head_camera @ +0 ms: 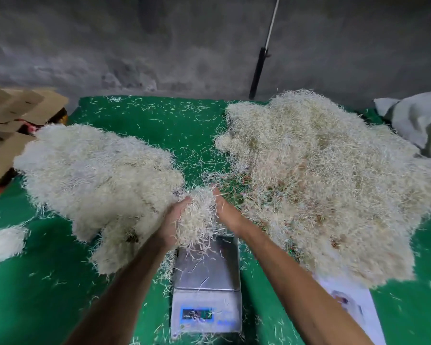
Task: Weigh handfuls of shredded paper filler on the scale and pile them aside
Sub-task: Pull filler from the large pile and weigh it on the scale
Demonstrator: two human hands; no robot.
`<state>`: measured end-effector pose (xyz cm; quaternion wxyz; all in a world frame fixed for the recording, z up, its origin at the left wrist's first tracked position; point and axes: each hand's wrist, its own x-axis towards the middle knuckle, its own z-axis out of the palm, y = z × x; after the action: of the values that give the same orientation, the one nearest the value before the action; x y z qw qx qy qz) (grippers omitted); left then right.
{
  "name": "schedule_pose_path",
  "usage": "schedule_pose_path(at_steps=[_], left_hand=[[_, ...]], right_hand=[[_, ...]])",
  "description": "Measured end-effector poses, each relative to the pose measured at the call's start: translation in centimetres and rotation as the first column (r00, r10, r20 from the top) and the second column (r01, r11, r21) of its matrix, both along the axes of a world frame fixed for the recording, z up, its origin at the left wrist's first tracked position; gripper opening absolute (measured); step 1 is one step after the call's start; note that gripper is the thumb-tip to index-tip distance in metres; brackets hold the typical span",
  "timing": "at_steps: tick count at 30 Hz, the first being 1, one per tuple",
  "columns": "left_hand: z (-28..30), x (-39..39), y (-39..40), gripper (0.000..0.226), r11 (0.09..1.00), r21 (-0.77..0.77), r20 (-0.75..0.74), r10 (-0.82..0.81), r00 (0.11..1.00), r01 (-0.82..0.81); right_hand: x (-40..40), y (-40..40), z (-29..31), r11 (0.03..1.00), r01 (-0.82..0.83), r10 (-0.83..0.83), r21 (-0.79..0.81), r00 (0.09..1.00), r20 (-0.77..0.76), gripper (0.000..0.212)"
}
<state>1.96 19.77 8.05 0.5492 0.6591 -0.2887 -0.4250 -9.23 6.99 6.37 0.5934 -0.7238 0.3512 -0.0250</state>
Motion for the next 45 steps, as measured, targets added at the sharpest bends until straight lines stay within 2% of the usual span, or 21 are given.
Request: schedule_pose_path(at_steps=[2,4,6,9,11,12,14,16,18,19,22,24,27,29,32,34,36,38,41,43,45], left_hand=[[-1.6,-0.6,0.0,0.069,0.988,0.130,0.087,0.072,0.994,-0.083],[-1.9,-1.8,-0.4,0.068,0.939,0.286,0.125,0.160,0.979,-0.190],[-3.2,-2.1,-0.2,0.065,0.920,0.298,0.074,0.242,0.967,-0.253],[-4.7,-1.6,0.8,0.061,0.942,0.265,-0.430,0.305,0.850,-0.204],[-4.8,-1.4,1.9,0.058,0.993,0.116,-0.734,0.108,0.670,-0.033],[-5.1,-1.4,2.4,0.065,0.997,0.057,-0.743,0.009,0.669,0.050],[-6.0,-1.6,3.1,0.095,0.984,0.115,-0.601,-0.040,0.798,0.136],[-6.9,-2.2,3.4,0.115,0.950,0.311,-0.293,0.115,0.949,-0.019],[-7.9,-2.2,3.6,0.114,0.906,0.397,-0.015,0.166,0.986,-0.146],[-8.3,-2.2,3.7,0.115,0.902,0.408,0.024,0.144,0.989,-0.141],[-9.0,-2.1,4.2,0.118,0.908,0.408,-0.043,0.124,0.991,-0.096],[-9.5,-2.0,4.4,0.112,0.908,0.396,-0.041,0.167,0.985,-0.138],[-10.7,-2.0,4.7,0.099,0.892,0.401,-0.032,0.242,0.970,-0.209],[-11.5,-2.0,5.0,0.084,0.886,0.415,0.026,0.219,0.975,-0.210],[-12.5,-1.2,6.2,0.061,0.907,0.336,0.081,0.240,0.967,-0.253],[-13.0,-0.5,7.6,0.065,0.921,0.287,0.056,0.259,0.964,-0.264],[-14.1,-0.3,9.9,0.078,0.927,0.267,-0.041,0.284,0.958,-0.263],[-16.4,-0.5,12.7,0.083,0.923,0.253,-0.300,0.360,0.883,-0.290],[-20.4,-1.6,16.8,0.083,0.859,0.264,-0.717,0.479,0.506,-0.439],[-22.0,-1.7,18.2,0.088,0.817,0.272,-0.826,0.470,0.312,-0.509],[-22.3,-1.6,18.4,0.091,0.803,0.274,-0.837,0.470,0.280,-0.529]], right_hand=[[0.1,3.0,-1.1,0.970,0.047,-0.076,0.237,0.990,0.118,0.087],[0.8,5.7,-2.1,0.978,0.144,-0.159,0.149,0.983,0.091,0.102],[1.4,7.7,-3.2,0.966,0.256,-0.254,-0.019,0.965,0.070,0.099],[0.7,8.3,-4.4,0.907,0.417,-0.406,-0.057,0.902,0.143,0.073],[-0.3,7.6,-5.4,0.884,0.459,-0.465,0.087,0.883,0.062,0.081],[-0.9,7.0,-5.7,0.879,0.464,-0.466,0.112,0.885,-0.010,0.089],[-2.4,5.8,-5.8,0.898,0.436,-0.427,0.063,0.897,-0.115,0.096],[-3.8,4.9,-5.6,0.921,0.374,-0.361,0.113,0.925,-0.118,0.096],[-4.9,4.8,-6.1,0.951,0.251,-0.236,0.178,0.966,-0.104,0.104],[-5.3,4.7,-6.7,0.959,0.225,-0.206,0.172,0.971,-0.117,0.098],[-6.5,4.1,-8.5,0.932,0.333,-0.319,0.143,0.941,-0.113,0.038],[-7.2,3.7,-8.7,0.899,0.425,-0.415,0.102,0.903,-0.108,0.028],[-8.3,3.9,-9.2,0.914,0.395,-0.399,-0.095,0.917,-0.019,0.003],[-8.6,4.4,-9.4,0.914,0.368,-0.374,-0.172,0.928,0.002,0.016],[-9.6,5.1,-9.4,0.911,0.390,-0.388,-0.132,0.921,0.042,0.047],[-11.1,5.6,-10.1,0.852,0.508,-0.503,-0.125,0.862,0.071,0.065],[-13.0,6.5,-12.1,0.779,0.626,-0.620,-0.043,0.778,0.099,0.063],[-14.8,8.6,-15.1,0.695,0.708,-0.716,0.122,0.697,0.033,0.054],[-17.1,11.4,-18.5,0.469,0.776,-0.856,0.422,0.517,-0.001,0.052],[-17.3,11.6,-18.8,0.407,0.766,-0.888,0.497,0.459,0.019,0.058],[-17.0,11.3,-18.4,0.393,0.770,-0.896,0.503,0.443,0.022,0.059]])
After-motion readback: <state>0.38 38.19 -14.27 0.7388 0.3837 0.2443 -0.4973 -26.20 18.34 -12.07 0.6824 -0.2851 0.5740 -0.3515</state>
